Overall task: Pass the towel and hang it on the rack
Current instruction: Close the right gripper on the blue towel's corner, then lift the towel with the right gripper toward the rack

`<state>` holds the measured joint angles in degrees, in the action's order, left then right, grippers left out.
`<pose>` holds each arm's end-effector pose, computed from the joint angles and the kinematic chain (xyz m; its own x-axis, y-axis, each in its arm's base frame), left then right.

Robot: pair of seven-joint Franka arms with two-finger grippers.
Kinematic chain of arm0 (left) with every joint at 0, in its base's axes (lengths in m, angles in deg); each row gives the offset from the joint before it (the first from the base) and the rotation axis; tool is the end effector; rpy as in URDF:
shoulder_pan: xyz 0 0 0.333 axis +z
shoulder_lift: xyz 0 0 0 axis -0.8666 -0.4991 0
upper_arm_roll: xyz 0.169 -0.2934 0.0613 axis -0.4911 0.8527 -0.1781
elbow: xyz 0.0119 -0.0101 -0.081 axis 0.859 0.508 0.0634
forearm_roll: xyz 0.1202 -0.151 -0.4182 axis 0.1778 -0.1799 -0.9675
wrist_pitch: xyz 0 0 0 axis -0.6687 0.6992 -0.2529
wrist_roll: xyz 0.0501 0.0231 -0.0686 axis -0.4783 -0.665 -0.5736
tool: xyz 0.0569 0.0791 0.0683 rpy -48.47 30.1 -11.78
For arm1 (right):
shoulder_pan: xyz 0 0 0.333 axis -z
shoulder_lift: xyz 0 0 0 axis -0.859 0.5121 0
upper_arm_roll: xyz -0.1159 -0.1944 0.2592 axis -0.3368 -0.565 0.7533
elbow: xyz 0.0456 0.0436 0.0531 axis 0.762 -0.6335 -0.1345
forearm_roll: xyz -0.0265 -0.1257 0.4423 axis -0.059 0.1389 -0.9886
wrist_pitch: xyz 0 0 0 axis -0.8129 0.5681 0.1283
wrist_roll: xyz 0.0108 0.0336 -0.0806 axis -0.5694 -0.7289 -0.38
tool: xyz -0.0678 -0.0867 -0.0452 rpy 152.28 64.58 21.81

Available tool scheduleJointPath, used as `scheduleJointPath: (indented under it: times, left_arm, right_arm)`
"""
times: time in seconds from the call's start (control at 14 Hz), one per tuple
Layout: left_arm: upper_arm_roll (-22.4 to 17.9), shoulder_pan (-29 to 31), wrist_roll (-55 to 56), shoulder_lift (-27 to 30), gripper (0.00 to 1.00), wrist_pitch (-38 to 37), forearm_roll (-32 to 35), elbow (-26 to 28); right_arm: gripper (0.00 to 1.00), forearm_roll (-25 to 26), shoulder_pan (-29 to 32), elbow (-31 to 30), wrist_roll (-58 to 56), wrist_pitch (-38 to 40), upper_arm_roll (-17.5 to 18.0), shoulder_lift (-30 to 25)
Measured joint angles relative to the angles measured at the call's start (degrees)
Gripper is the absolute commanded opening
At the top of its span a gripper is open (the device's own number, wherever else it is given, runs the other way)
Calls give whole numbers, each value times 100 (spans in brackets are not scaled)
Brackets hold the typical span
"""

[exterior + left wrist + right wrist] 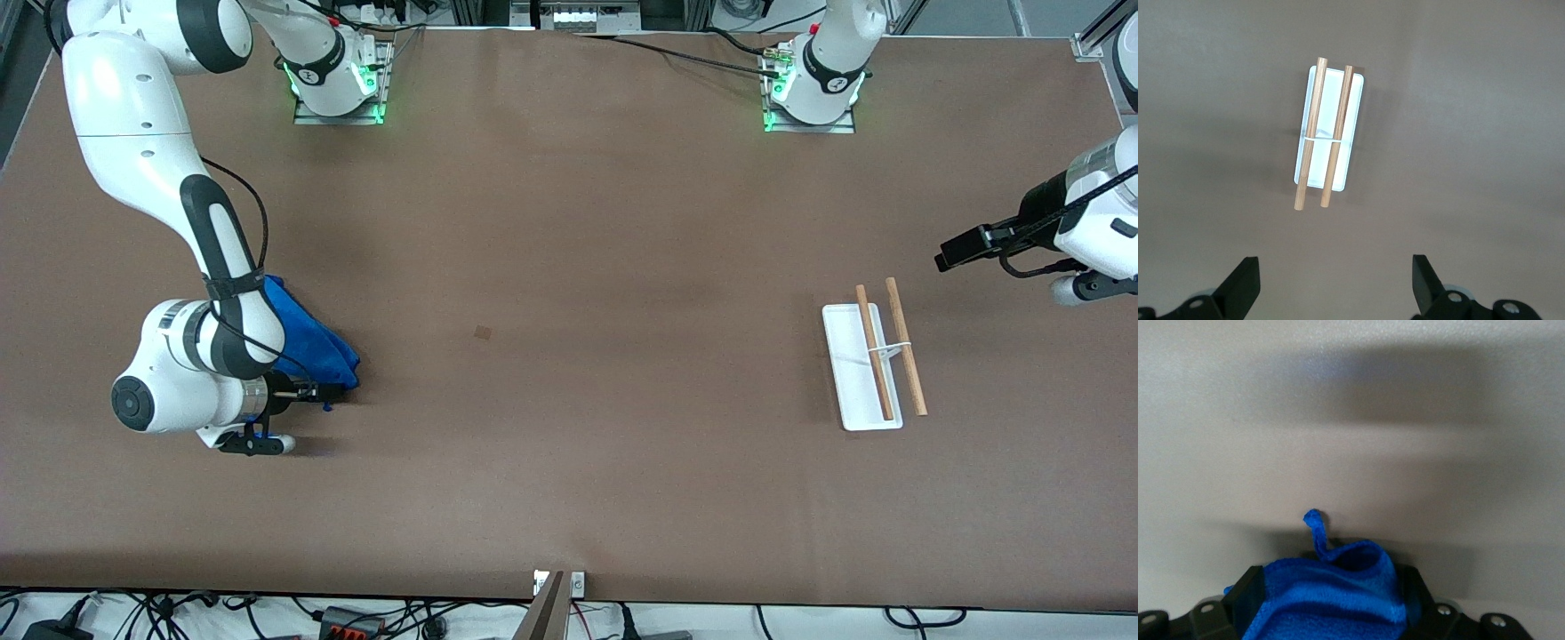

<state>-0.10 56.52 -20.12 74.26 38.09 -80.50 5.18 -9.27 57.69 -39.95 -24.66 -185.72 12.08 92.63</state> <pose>0.6525 -0.0071 0.5709 0.9633 0.2507 -0.0964 0.2556 -0.9658 0.0426 0.7846 0.0418 0.1333 0.9701 0.0038 -0.2427 -0.0495 -0.9757 -0.2134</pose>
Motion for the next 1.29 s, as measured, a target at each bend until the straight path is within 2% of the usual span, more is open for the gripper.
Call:
scheduleJointPath:
  times: [0.14, 0.29, 0.71, 1.0, 1.14, 1.29]
  left_arm:
    - [0, 0, 0, -1, 100, 0, -4, 0]
    - [-1, 3, 0, -2, 100, 0, -5, 0]
    - [-3, 17, 0, -4, 100, 0, -10, 0]
    - [-3, 20, 0, -4, 100, 0, -13, 0]
    - [-3, 25, 0, -6, 100, 0, -15, 0]
    - [-3, 27, 0, -6, 100, 0, -16, 0]
  right_arm:
    - [48, 0, -1, 27, 0, 0, 1, -1]
    - [33, 0, -4, 47, 0, 0, 1, -1]
    - [0, 0, -14, 71, 0, 7, 43, 0]
    - [0, 1, -91, 382, -102, 74, 100, -64]
    - [0, -4, -220, 601, -203, 348, 174, -267]
    - [0, -224, -291, 871, -262, 824, 510, -550]
